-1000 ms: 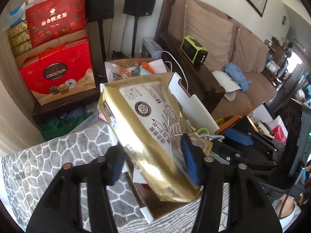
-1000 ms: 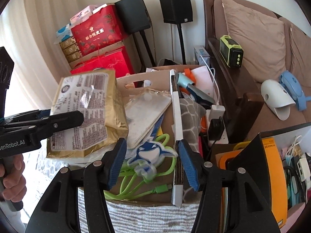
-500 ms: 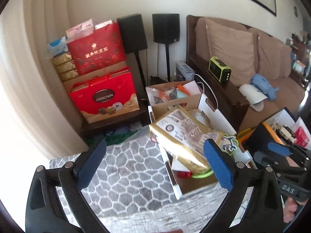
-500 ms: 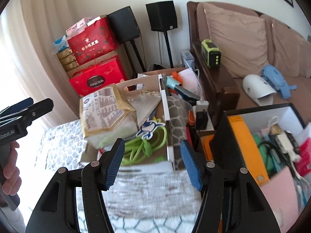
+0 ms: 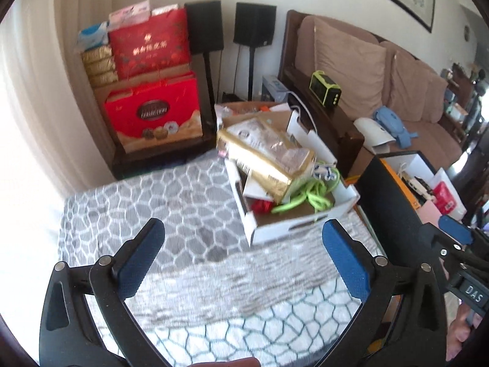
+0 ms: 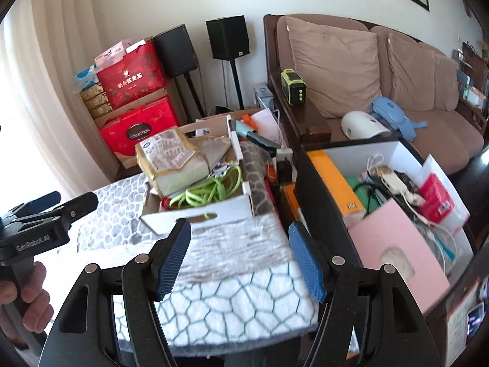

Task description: Organize objects

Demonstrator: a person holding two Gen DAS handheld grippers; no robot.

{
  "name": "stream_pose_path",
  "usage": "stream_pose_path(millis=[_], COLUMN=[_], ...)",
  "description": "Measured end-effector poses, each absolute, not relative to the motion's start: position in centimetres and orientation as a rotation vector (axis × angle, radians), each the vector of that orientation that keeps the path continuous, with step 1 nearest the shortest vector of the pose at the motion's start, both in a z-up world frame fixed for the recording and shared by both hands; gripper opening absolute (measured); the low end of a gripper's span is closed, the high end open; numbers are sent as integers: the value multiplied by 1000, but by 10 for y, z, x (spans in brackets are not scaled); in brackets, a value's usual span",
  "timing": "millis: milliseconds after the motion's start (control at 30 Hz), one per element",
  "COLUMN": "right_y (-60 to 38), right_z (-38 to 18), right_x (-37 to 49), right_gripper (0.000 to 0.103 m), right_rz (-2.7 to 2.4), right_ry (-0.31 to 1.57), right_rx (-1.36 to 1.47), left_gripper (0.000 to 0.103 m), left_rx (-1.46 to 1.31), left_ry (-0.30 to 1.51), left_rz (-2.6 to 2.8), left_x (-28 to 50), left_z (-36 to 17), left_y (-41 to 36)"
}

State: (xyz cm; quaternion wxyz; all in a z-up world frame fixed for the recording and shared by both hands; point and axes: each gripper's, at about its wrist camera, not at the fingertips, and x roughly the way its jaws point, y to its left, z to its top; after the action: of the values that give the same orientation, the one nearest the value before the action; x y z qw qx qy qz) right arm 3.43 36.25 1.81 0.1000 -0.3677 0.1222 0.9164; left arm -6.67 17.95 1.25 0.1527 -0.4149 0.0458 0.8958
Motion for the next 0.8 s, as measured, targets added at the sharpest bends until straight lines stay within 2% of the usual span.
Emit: stream_pose_path(millis=[467, 800], right_y=[325, 324], right_z=[44, 50], right_x=[85, 100], right_gripper=[69, 69], right_rz=[2750, 2760], right_ry=[238, 253], right_rx=[-985, -942], left_gripper=[103, 103], left_rx=[-1128, -1075], left_ry=[145, 162], left_rz=[2625, 2646], left_x=[-18, -3], left_z=[22, 32], left_y=[155, 153])
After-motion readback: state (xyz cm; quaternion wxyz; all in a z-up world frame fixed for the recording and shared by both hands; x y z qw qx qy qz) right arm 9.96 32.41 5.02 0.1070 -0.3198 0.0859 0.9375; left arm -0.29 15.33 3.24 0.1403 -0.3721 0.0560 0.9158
